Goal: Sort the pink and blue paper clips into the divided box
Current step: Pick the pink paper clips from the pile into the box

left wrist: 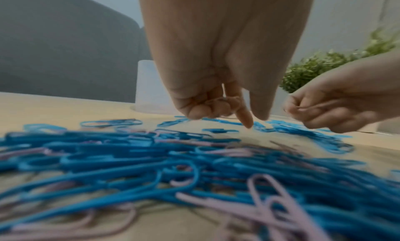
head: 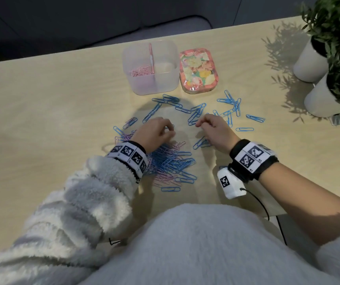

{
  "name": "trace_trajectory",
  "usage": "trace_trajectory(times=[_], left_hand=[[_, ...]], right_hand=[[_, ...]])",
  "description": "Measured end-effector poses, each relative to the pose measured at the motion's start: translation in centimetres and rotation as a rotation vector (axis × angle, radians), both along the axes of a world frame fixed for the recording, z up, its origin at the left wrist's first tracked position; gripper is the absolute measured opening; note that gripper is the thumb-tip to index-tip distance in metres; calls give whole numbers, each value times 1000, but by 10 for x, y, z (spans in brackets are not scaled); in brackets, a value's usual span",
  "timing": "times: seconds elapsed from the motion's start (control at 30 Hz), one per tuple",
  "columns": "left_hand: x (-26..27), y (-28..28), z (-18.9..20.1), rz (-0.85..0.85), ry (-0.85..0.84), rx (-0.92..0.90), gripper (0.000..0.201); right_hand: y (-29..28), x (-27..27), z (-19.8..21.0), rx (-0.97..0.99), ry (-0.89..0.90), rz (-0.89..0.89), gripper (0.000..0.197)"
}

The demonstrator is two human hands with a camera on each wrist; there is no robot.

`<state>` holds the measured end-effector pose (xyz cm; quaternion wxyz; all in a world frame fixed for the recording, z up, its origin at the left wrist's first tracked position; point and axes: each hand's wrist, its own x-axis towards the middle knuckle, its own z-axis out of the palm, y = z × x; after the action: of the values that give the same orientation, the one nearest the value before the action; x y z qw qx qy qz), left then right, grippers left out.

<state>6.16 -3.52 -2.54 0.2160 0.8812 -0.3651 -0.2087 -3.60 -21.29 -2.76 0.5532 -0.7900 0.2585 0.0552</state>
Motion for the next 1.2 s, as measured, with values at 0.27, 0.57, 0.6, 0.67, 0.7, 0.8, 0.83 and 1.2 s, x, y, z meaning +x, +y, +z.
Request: trace_trajectory(times=[0.27,0.57,0.6,0.67,0.7,0.8,0.83,1.2], left_hand=[[-19,-7,-12,-117,-14,76,14],[12,18,9,420,371,-415,6],[15,24,11,452,396,-431,10],[20,34,13,502,481,-428,19],[21,37,13,536,547,-433,22],[21,42,12,682,761,-471,27],[20,41,12,719,820,-471,28],[42,18,41,594,449,-417,20]], right_hand=[[5,4,4,488,177,-162,29],[21,5,3,259,116,14,24],[25,7,3,206,103,59,21],[35,9,3,31,73,195,19],[40,10,2,-88,73,268,21],[51,11,2,-437,69,433,21],[52,12,1,-489,59,469,17],[29,5,7,-77,127,319,7]])
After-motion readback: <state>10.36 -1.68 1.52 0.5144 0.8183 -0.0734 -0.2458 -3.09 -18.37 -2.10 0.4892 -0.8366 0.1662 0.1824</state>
